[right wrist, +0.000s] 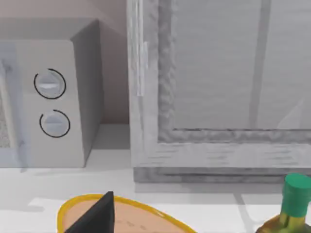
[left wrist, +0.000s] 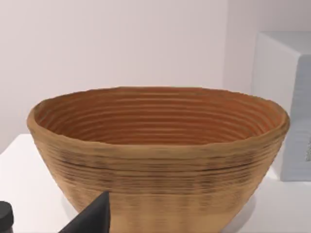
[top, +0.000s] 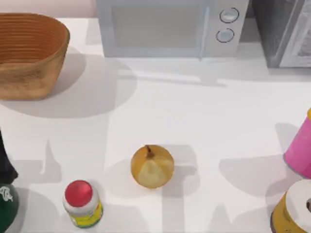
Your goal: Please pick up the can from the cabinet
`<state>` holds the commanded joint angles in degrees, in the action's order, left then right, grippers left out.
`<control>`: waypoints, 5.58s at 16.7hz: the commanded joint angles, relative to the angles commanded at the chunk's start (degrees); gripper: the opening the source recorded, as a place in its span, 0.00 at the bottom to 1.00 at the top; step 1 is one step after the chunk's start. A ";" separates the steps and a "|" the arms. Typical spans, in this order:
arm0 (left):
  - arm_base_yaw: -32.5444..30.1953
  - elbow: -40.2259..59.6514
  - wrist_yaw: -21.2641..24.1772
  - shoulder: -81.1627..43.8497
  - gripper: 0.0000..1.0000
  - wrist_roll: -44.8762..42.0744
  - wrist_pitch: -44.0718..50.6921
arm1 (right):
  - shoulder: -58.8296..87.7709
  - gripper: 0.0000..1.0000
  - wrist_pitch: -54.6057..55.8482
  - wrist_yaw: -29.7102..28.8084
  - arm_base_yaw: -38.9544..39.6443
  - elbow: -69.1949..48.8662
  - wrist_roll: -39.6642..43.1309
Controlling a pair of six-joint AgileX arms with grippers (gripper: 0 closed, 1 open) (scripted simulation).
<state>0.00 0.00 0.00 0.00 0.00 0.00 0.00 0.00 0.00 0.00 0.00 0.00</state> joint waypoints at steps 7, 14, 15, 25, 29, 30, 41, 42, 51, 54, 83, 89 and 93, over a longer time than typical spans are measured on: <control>0.00 0.00 0.00 0.00 1.00 0.00 0.00 | 7.30 1.00 -1.99 -1.39 0.83 -9.05 -0.15; 0.00 0.00 0.00 0.00 1.00 0.00 0.00 | 32.62 1.00 -10.07 -4.98 4.47 -41.19 -0.45; 0.00 0.00 0.00 0.00 1.00 0.00 0.00 | 36.86 1.00 -11.46 -5.54 5.10 -46.66 -0.50; 0.00 0.00 0.00 0.00 1.00 0.00 0.00 | 71.24 1.00 -22.51 -10.45 9.98 -93.28 -0.83; 0.00 0.00 0.00 0.00 1.00 0.00 0.00 | 75.97 1.00 -23.90 -11.26 10.57 -99.70 -0.90; 0.00 0.00 0.00 0.00 1.00 0.00 0.00 | 76.05 1.00 -23.92 -11.27 10.58 -99.80 -0.90; 0.00 0.00 0.00 0.00 1.00 0.00 0.00 | 87.14 1.00 -17.36 -16.85 15.57 -104.46 -0.67; 0.00 0.00 0.00 0.00 1.00 0.00 0.00 | 89.23 1.00 -16.10 -17.88 16.58 -105.26 -0.66; 0.00 0.00 0.00 0.00 1.00 0.00 0.00 | 93.68 1.00 -14.29 -19.17 17.75 -108.15 -0.67; 0.00 0.00 0.00 0.00 1.00 0.00 0.00 | 97.96 1.00 -15.08 -18.43 16.98 -113.33 -0.64; 0.00 0.00 0.00 0.00 1.00 0.00 0.00 | 106.14 0.00 -16.67 -16.79 15.20 -123.12 -0.63; 0.00 0.00 0.00 0.00 1.00 0.00 0.00 | 103.92 0.00 -17.98 -17.73 16.58 -122.20 -0.75; 0.00 0.00 0.00 0.00 1.00 0.00 0.00 | 94.86 0.00 -23.45 -21.99 21.15 -118.39 -0.77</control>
<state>0.00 0.00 0.00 0.00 0.00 0.00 94.86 -23.45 -21.99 21.15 -118.39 -0.77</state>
